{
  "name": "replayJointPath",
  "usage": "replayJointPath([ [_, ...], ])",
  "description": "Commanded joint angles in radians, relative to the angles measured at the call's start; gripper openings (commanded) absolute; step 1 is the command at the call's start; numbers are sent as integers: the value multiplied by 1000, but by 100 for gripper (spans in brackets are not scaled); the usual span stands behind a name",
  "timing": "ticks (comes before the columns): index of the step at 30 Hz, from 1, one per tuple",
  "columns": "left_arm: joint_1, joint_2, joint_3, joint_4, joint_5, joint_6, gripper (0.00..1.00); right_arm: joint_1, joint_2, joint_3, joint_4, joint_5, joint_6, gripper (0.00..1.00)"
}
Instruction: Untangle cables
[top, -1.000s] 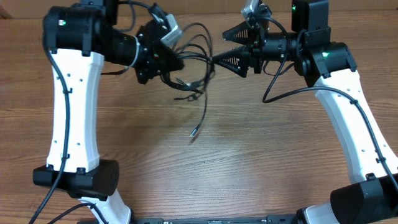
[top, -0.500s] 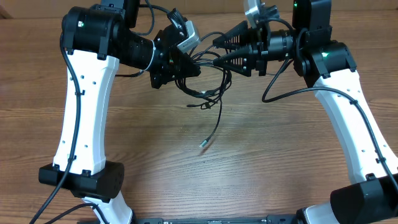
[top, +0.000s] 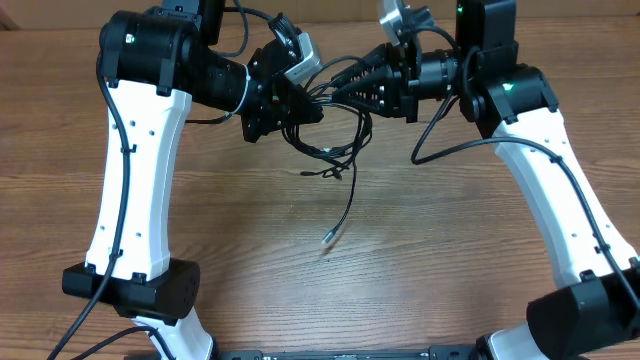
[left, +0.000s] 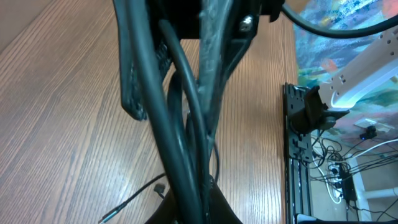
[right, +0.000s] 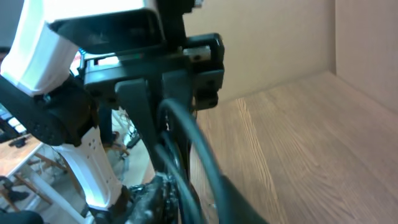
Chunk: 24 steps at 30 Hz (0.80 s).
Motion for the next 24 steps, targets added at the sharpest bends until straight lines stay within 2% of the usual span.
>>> replayJointPath([
  [1,-3,-12,3,-2,46,4,5,5,14,23,3,16,2,16],
  [6,-3,-12,3,-2,34,4,4,-5,14,23,37,48,74,10],
  [8,-3,-12,3,-2,16,4,4,-13,14,23,76,66,146,7],
  [9,-3,-12,3,-2,0,4,7,-13,14,23,87,101,188,4],
  [12,-2,-12,3,-2,-52,-10,27,-13,14,23,91,257,321,4],
  [14,-1,-12,3,2,-97,-39,63,-13,14,23,64,396,413,4],
  [15,-1,-12,3,6,-111,-51,69,-13,14,23,51,436,436,4],
  [17,-1,-12,3,33,-151,-126,75,-8,14,23,6,518,472,4],
  [21,0,-12,3,82,-151,-199,76,7,14,23,-54,592,477,4],
  [24,15,-12,3,163,-179,-334,78,23,14,23,-121,705,510,4],
])
